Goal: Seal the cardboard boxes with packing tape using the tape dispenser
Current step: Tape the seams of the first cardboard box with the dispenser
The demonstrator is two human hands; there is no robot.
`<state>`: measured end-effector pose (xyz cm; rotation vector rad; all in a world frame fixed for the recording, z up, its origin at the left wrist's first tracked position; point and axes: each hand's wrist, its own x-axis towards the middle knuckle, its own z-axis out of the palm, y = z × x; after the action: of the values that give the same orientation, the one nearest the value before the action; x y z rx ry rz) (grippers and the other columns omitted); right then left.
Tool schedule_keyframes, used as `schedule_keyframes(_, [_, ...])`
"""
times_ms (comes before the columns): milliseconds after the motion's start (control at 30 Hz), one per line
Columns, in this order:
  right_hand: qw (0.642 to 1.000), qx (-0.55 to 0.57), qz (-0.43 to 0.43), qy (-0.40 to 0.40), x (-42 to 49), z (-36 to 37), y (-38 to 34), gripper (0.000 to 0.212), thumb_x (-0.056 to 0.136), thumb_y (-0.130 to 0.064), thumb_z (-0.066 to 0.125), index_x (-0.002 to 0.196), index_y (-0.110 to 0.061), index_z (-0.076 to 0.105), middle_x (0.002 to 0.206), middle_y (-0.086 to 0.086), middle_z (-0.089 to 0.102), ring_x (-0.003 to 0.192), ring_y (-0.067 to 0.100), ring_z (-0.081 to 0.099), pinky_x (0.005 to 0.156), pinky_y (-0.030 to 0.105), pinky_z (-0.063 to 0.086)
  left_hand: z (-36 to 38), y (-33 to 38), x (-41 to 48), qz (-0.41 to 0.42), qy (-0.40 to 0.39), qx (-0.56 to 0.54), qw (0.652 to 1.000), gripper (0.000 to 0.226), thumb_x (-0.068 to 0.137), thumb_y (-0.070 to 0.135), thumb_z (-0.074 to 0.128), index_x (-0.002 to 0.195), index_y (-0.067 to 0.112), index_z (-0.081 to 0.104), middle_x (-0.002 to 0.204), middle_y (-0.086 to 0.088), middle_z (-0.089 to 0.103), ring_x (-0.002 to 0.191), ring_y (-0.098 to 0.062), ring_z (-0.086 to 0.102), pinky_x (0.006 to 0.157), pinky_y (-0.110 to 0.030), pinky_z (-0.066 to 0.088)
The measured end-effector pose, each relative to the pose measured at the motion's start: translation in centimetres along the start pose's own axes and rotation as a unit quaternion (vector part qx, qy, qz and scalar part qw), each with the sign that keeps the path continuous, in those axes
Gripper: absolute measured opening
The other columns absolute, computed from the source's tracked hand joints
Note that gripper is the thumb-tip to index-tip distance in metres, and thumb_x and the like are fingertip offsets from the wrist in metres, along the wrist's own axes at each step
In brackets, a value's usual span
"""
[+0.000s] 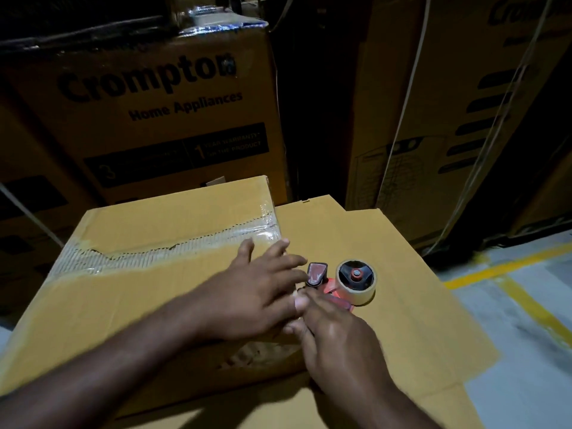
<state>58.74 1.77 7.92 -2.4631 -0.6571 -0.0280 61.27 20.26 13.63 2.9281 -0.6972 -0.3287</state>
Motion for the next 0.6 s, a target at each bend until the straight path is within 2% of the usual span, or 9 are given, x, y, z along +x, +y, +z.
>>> schedule_keyframes(67, [0.999, -0.025, -0.026, 0.013, 0.1, 0.0, 0.2, 0.044, 0.085, -0.030, 0.061, 0.128, -0.021, 0.060, 0.126, -0.003, 0.065, 0.105, 0.015, 0.067, 0.072, 0.026, 0.055, 1.0, 1.1, -1.3, -0.005, -0.001, 0.050, 0.999, 0.078, 0.095, 0.077, 0.020, 0.160, 0.036, 0.007, 0.166, 0.019, -0.010, 0.147, 0.000, -0.030, 0.116, -0.057, -0.025])
schedule_keyframes(100, [0.998, -0.039, -0.041, 0.002, 0.2, -0.2, 0.3, 0.041, 0.085, -0.031, 0.065, 0.124, -0.021, 0.060, 0.122, -0.005, 0.066, 0.099, 0.014, 0.067, 0.065, 0.023, 0.051, 1.6, 1.4, -1.7, -0.005, 0.006, 0.063, 0.998, 0.086, 0.092, 0.082, 0.022, 0.161, 0.035, 0.002, 0.166, 0.018, -0.012, 0.146, -0.001, -0.031, 0.115, -0.059, -0.025])
schedule_keyframes(233, [0.992, -0.085, -0.096, -0.009, 0.4, -0.8, 1.0, 0.044, 0.069, -0.031, 0.081, 0.107, -0.019, 0.062, 0.098, -0.006, 0.066, 0.077, 0.011, 0.064, 0.055, 0.018, 0.035, 2.6, 1.0, -1.5, -0.002, 0.052, 0.070, 0.996, 0.089, 0.088, 0.086, 0.031, 0.157, 0.032, 0.022, 0.166, 0.013, 0.015, 0.153, -0.005, -0.015, 0.118, -0.064, -0.012])
schedule_keyframes(300, [0.986, -0.111, -0.120, 0.011, 0.6, -1.0, 1.3, 0.044, 0.060, -0.027, 0.084, 0.097, -0.017, 0.064, 0.084, -0.005, 0.066, 0.063, 0.011, 0.061, 0.052, 0.018, 0.026, 2.5, 1.0, -0.9, -0.001, 0.049, 0.076, 0.996, 0.085, 0.089, 0.084, 0.031, 0.155, 0.030, 0.025, 0.164, 0.011, 0.020, 0.154, -0.008, -0.011, 0.119, -0.065, -0.008])
schedule_keyframes(333, [0.983, -0.122, -0.136, 0.011, 0.8, -1.2, 1.3, 0.038, 0.064, -0.028, 0.081, 0.096, -0.017, 0.064, 0.082, -0.005, 0.066, 0.060, 0.011, 0.059, 0.052, 0.018, 0.025, 2.5, 0.9, -0.8, 0.000, 0.041, 0.075, 0.996, 0.085, 0.089, 0.083, 0.032, 0.155, 0.029, 0.025, 0.163, 0.010, 0.020, 0.154, -0.009, -0.011, 0.119, -0.065, -0.008])
schedule_keyframes(400, [0.977, -0.130, -0.163, -0.037, 1.5, -2.3, 1.4, 0.024, 0.081, -0.030, 0.070, 0.101, -0.020, 0.061, 0.089, -0.006, 0.065, 0.068, 0.013, 0.060, 0.054, 0.022, 0.030, 2.3, 0.8, -0.7, -0.003, 0.033, 0.075, 0.997, 0.089, 0.087, 0.084, 0.034, 0.155, 0.027, 0.025, 0.163, 0.008, 0.020, 0.153, -0.009, -0.011, 0.119, -0.066, -0.008])
schedule_keyframes(467, [0.977, -0.094, -0.142, -0.125, 2.7, -4.0, 2.1, 0.017, 0.091, -0.023, 0.057, 0.106, -0.030, 0.059, 0.100, -0.009, 0.063, 0.082, 0.014, 0.059, 0.062, 0.029, 0.043, 2.2, 1.2, -1.0, -0.016, 0.048, 0.092, 0.994, 0.089, 0.086, 0.086, 0.031, 0.152, 0.026, 0.032, 0.163, 0.007, 0.025, 0.154, -0.010, -0.004, 0.118, -0.067, -0.009])
schedule_keyframes(533, [0.979, -0.042, -0.108, -0.168, 4.0, -5.6, 2.5, 0.028, 0.093, -0.020, 0.053, 0.115, -0.034, 0.064, 0.106, -0.013, 0.067, 0.087, 0.010, 0.062, 0.073, 0.033, 0.053, 2.6, 2.7, -1.3, -0.072, 0.100, 0.128, 0.984, 0.079, 0.092, 0.082, 0.022, 0.137, 0.026, 0.056, 0.154, 0.006, 0.044, 0.152, -0.012, 0.021, 0.116, -0.073, -0.004])
schedule_keyframes(600, [0.988, 0.015, -0.064, -0.140, 5.6, -6.6, 2.5, 0.031, 0.096, -0.024, 0.053, 0.123, -0.036, 0.065, 0.114, -0.015, 0.068, 0.094, 0.006, 0.065, 0.080, 0.032, 0.057, 3.7, 4.8, -1.5, -0.173, 0.148, 0.134, 0.964, 0.063, 0.099, 0.067, 0.025, 0.113, 0.026, 0.071, 0.140, 0.004, 0.060, 0.141, -0.018, 0.045, 0.113, -0.076, 0.008])
